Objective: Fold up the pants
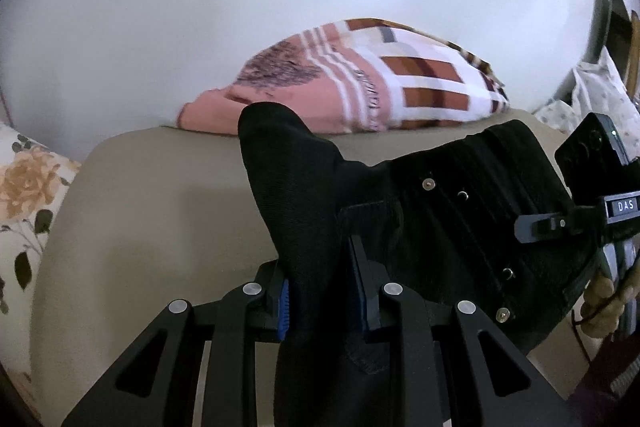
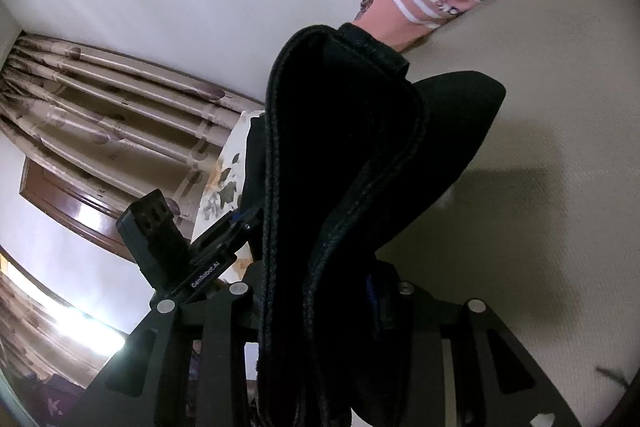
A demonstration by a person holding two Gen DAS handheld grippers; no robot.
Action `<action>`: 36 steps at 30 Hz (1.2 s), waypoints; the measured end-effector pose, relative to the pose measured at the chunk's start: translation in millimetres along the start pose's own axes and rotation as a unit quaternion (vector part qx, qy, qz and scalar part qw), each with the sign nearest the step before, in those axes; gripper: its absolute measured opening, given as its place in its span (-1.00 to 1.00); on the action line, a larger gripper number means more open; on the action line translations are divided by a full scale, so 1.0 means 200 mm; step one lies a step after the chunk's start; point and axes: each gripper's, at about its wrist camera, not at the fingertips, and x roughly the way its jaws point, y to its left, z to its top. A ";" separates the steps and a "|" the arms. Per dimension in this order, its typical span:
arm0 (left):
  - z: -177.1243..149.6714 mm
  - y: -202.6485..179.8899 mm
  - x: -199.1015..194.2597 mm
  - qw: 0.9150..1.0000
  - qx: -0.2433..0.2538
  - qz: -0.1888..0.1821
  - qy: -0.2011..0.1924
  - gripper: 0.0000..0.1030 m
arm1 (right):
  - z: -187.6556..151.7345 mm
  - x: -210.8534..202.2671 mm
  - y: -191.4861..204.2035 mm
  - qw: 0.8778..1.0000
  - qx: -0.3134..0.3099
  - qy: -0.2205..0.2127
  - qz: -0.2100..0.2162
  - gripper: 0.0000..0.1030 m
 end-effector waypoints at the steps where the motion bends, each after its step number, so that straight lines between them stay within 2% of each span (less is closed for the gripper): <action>1: 0.02 0.03 0.02 1.000 -0.002 0.005 -0.001 -0.52 | 0.03 0.03 0.00 1.000 0.000 0.001 0.001 -0.37; 10: 0.14 0.25 0.14 0.999 -0.008 0.038 -0.010 -0.52 | 0.25 0.27 0.00 1.000 -0.008 0.004 0.009 -0.37; 21: 0.28 0.43 0.30 0.998 -0.014 0.056 -0.016 -0.52 | 0.48 0.42 -0.10 1.000 -0.008 -0.004 0.011 -0.37; 33: 0.17 0.58 0.49 0.997 -0.039 0.074 0.008 -0.52 | 0.51 0.54 -0.24 1.000 0.011 0.004 -0.005 -0.37; 36: 0.14 0.61 0.50 0.996 -0.043 0.078 0.010 -0.52 | 0.51 0.54 -0.26 1.000 0.011 0.005 -0.021 -0.37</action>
